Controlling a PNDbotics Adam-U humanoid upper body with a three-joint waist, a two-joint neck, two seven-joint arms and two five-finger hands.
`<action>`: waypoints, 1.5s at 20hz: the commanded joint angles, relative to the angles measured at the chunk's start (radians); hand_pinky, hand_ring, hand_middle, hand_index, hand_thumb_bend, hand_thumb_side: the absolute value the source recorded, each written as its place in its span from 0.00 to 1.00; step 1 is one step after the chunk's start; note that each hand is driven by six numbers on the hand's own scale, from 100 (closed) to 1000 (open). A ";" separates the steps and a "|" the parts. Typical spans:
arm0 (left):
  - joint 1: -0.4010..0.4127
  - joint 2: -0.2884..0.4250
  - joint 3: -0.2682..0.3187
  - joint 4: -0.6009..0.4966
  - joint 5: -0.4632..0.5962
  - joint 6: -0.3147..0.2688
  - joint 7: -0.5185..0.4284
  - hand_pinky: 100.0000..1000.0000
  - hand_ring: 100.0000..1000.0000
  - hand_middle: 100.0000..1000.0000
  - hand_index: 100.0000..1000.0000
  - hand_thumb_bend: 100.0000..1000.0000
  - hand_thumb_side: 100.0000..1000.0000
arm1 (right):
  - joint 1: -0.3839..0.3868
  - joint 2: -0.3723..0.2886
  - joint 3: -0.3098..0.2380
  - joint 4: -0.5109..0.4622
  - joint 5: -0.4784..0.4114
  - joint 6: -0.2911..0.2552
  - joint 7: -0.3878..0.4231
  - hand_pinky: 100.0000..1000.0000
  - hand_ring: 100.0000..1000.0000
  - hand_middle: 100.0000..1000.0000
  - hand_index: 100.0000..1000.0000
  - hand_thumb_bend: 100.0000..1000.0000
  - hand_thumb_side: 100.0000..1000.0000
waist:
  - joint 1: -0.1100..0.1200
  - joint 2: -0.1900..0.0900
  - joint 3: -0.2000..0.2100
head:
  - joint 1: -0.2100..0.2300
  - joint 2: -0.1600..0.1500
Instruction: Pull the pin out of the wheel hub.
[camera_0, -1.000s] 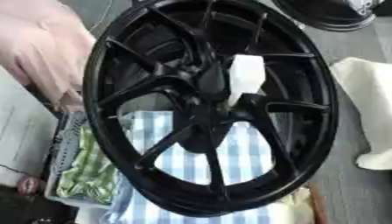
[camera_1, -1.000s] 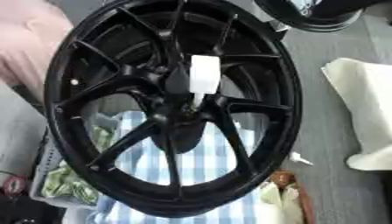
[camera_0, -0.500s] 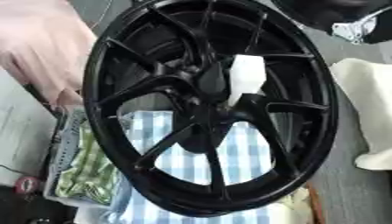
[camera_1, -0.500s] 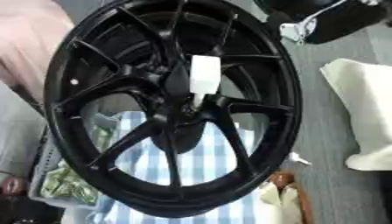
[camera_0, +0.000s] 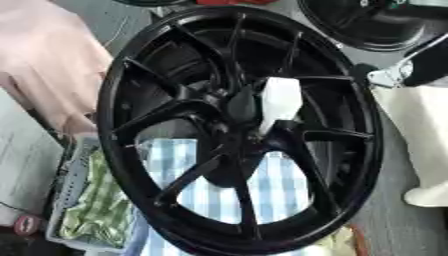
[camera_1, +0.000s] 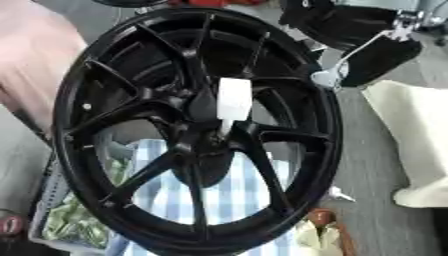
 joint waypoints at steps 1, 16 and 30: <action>-0.013 0.032 0.003 -0.007 0.005 0.000 -0.005 0.76 0.72 0.59 0.68 0.07 0.73 | -0.032 -0.023 0.027 -0.009 0.003 0.007 0.010 0.84 0.89 0.72 0.88 0.26 0.20 | 0.006 -0.027 0.000 | -0.003 -0.010; -0.013 0.029 -0.004 -0.005 0.002 0.007 -0.011 0.76 0.72 0.59 0.68 0.06 0.74 | -0.150 0.033 0.162 -0.009 0.006 0.052 -0.003 0.84 0.91 0.72 0.90 0.16 0.33 | 0.002 -0.013 -0.003 | -0.003 0.000; -0.010 0.026 -0.006 -0.002 0.002 0.009 -0.014 0.76 0.72 0.59 0.68 0.06 0.75 | -0.218 0.079 0.210 -0.009 -0.081 0.101 0.011 0.84 0.90 0.71 0.91 0.10 0.38 | 0.000 -0.014 -0.011 | -0.005 0.015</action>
